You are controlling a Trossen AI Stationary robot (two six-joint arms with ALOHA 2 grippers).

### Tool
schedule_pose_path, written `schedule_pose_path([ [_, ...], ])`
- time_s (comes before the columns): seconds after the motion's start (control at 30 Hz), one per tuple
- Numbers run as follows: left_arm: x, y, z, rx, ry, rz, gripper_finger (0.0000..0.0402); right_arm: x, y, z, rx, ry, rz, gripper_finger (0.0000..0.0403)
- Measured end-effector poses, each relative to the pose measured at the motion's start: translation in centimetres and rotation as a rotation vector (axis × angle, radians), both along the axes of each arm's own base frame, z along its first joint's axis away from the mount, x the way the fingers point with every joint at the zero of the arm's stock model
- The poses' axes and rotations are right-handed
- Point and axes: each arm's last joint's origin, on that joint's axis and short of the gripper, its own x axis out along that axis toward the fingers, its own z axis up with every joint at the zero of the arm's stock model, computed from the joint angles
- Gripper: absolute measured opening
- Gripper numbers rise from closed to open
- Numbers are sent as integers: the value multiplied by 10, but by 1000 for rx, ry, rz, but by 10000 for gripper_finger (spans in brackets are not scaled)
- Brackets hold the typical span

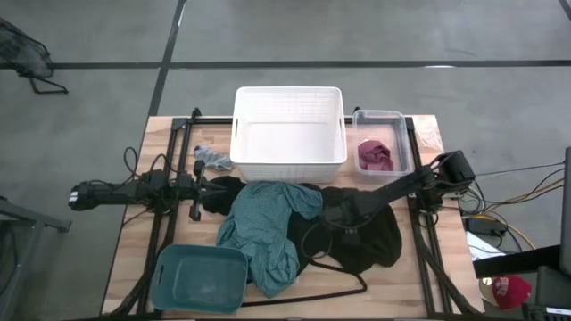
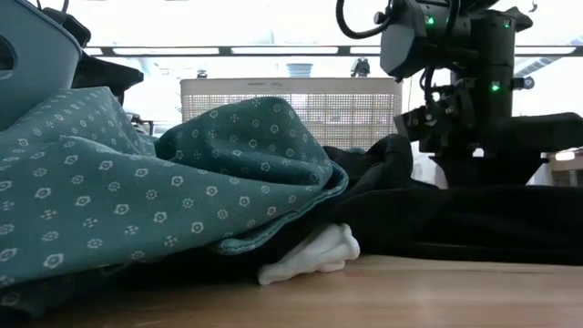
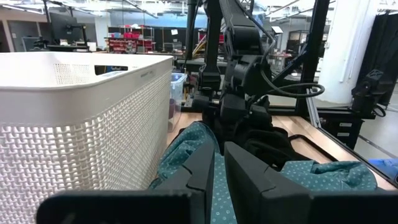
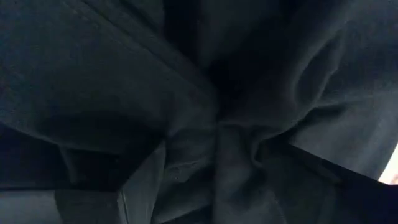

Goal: Pick & Place Cloths
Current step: Put the black shirt into the white bin

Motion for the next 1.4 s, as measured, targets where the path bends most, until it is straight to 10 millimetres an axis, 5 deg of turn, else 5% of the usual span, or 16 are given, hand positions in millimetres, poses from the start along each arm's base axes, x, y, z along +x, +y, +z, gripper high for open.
schedule_pose_path([
  [0.23,0,0,0,0,0,0,44,4,1,-10,8,18,22,225],
  [0.57,0,0,0,0,0,0,44,11,5,3,85,-50,35,33],
  [0.73,0,0,0,0,0,0,44,13,6,11,129,-71,36,27],
  [0.97,0,0,0,0,0,0,44,17,8,49,138,-92,46,25],
  [1.4,0,0,0,0,0,0,44,3,3,172,177,-434,89,25],
])
